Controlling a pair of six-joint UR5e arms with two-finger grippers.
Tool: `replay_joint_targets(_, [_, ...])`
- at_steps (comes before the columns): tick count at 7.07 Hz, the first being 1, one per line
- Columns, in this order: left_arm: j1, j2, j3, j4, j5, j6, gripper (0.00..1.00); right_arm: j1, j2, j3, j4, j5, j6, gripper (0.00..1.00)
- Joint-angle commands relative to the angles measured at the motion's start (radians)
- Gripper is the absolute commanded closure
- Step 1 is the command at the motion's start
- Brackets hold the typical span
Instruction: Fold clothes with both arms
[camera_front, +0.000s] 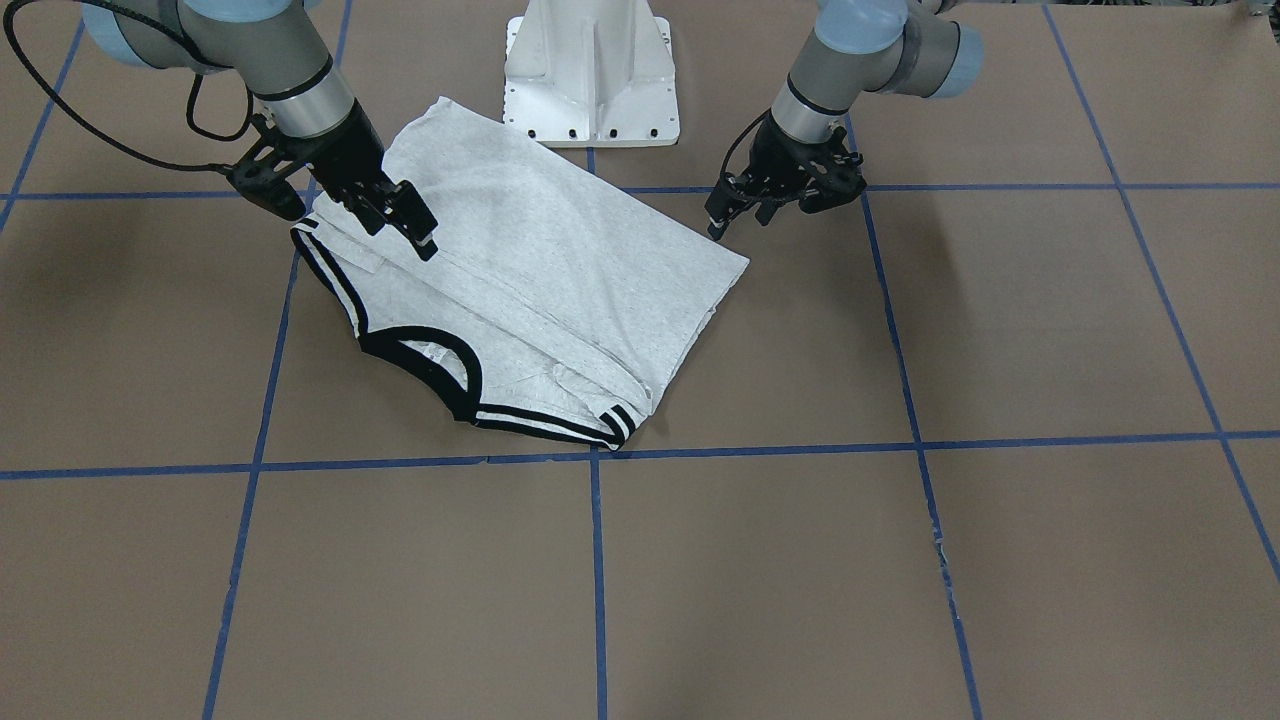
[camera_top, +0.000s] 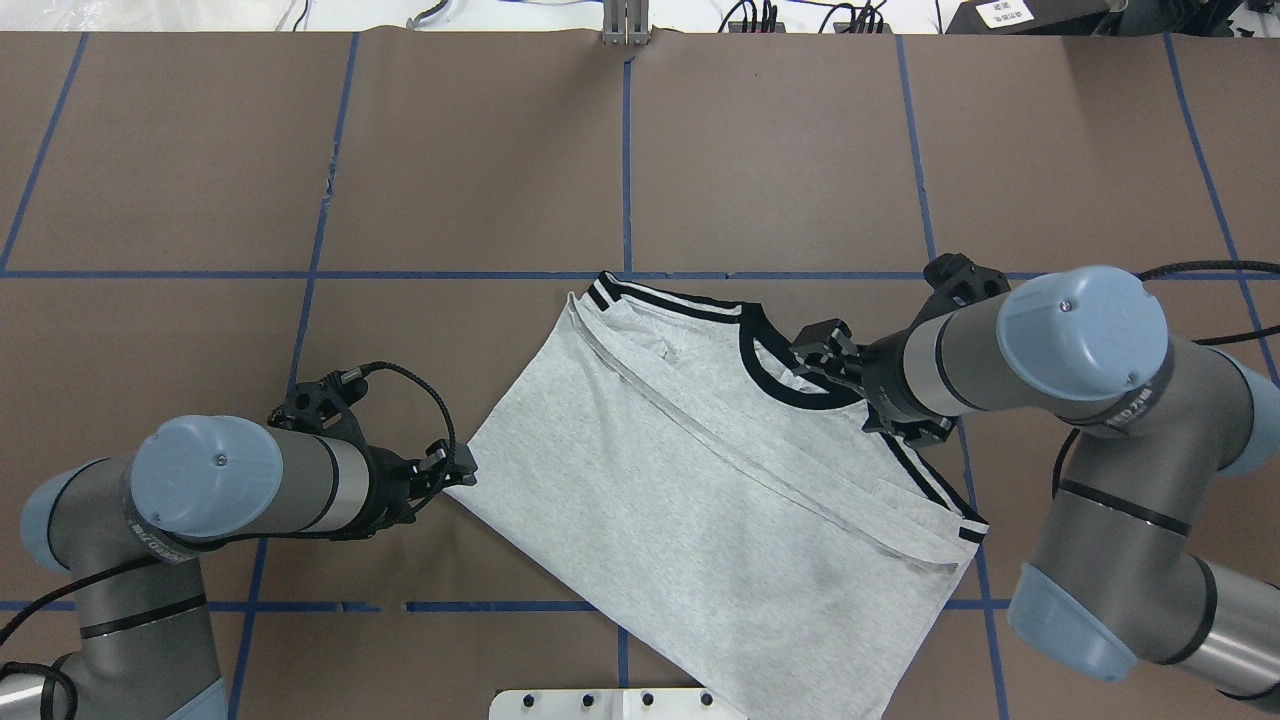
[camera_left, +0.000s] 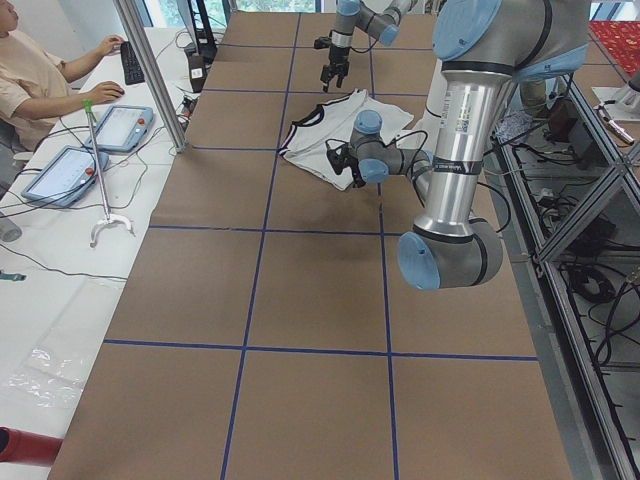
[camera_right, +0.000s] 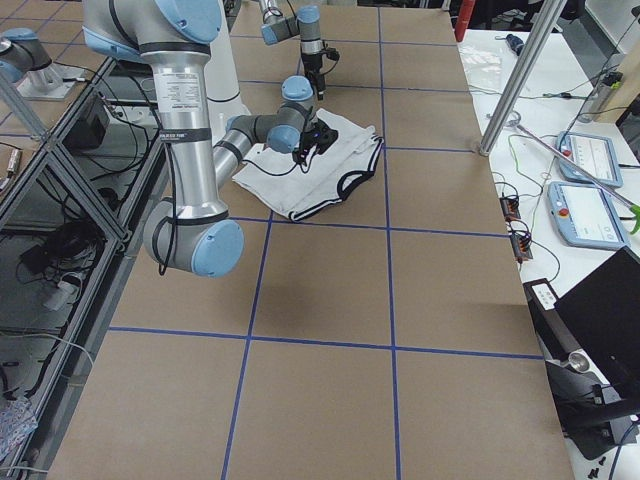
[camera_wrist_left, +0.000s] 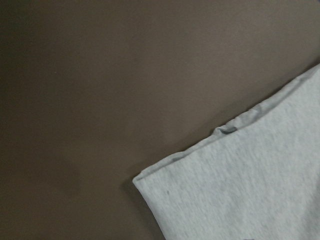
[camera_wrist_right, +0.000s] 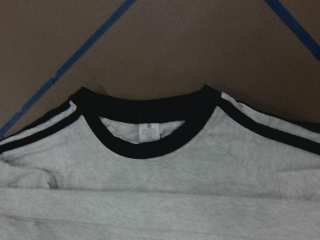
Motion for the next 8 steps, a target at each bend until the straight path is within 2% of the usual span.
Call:
replay_joint_targets(1, [0.005,-0.009,0.025,0.001,0.037,0.004,0.3,0.026,0.05,-0.044,0.0,-0.002,-0.025,0.0])
replay_joint_targets(3, [0.003,-0.009,0.034,0.001,0.061,0.006,0.37,0.024,0.054,-0.054,0.0,-0.016,-0.025,0.0])
replay_joint_targets(8, [0.005,-0.032,0.054,0.001,0.062,0.006,0.43,0.024,0.056,-0.064,0.005,-0.031,-0.022,0.0])
